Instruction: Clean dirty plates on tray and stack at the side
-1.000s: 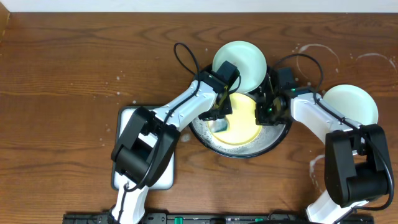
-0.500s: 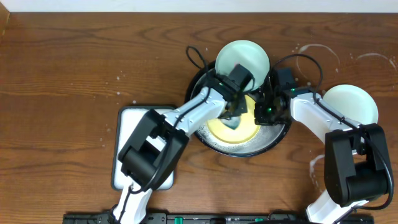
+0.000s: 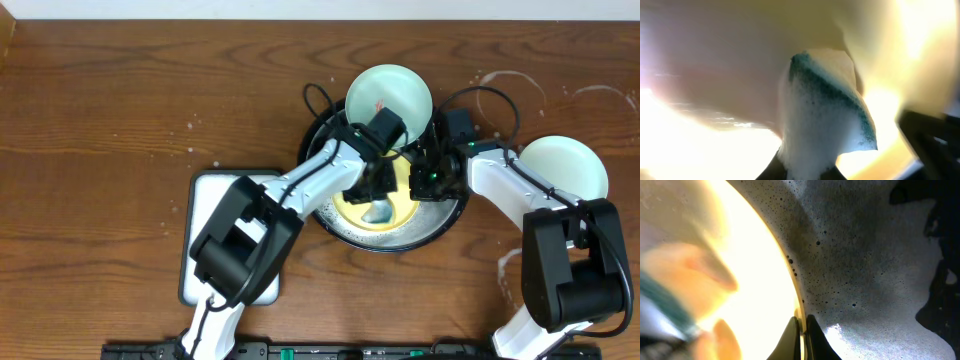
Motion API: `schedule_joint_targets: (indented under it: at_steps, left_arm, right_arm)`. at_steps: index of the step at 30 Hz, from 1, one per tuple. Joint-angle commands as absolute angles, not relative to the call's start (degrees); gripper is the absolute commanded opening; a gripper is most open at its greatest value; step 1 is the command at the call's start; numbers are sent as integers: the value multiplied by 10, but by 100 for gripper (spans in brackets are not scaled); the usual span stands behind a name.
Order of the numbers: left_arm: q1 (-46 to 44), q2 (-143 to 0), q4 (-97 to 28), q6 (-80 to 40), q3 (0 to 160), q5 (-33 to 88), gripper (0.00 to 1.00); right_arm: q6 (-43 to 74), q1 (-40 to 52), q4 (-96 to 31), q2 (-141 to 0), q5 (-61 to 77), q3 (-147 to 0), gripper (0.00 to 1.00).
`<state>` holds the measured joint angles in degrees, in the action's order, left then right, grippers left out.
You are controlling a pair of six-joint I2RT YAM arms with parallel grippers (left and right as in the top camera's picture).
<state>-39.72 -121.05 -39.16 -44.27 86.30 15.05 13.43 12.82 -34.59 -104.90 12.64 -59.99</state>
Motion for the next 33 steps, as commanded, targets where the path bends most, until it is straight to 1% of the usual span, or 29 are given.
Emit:
schedule_joint_targets:
  at_steps: [1,5,8,14,18,21,24,33]
  left_arm:
    - [-356,-1245,-434,-396,835,-78,8]
    - [-347,-1245,-426,-350,835,-177,8]
    - [-349,-1245,-426,-327,839,-213,8]
    - [-355,-1235,-430,-326,842,-210,8]
    - [-357,-1197,-435,-326,842,-169,8]
    - [-353,-1145,-444,-326,842,-125,8]
    - [-343,-1089,-458,-326,842,-110,8]
    - [-288,-941,-553,-326,842,-109,9]
  right_arm:
    - [132,132,-349,-1083,65,-583,1]
    - [132,132,-346,-1083,65,-583,1]
    - [132,132,-347,-1083,65,-583,1]
    - [132,132,-347,-1083,65,-583,1]
    - [132,132,-347,-1083,62,-583,1]
    - [132,132,-347,-1083,62,-583,1]
    - [132,132,-347,-1083,62,-583,1]
    - [132,132,-347,-1083,62,-583,1]
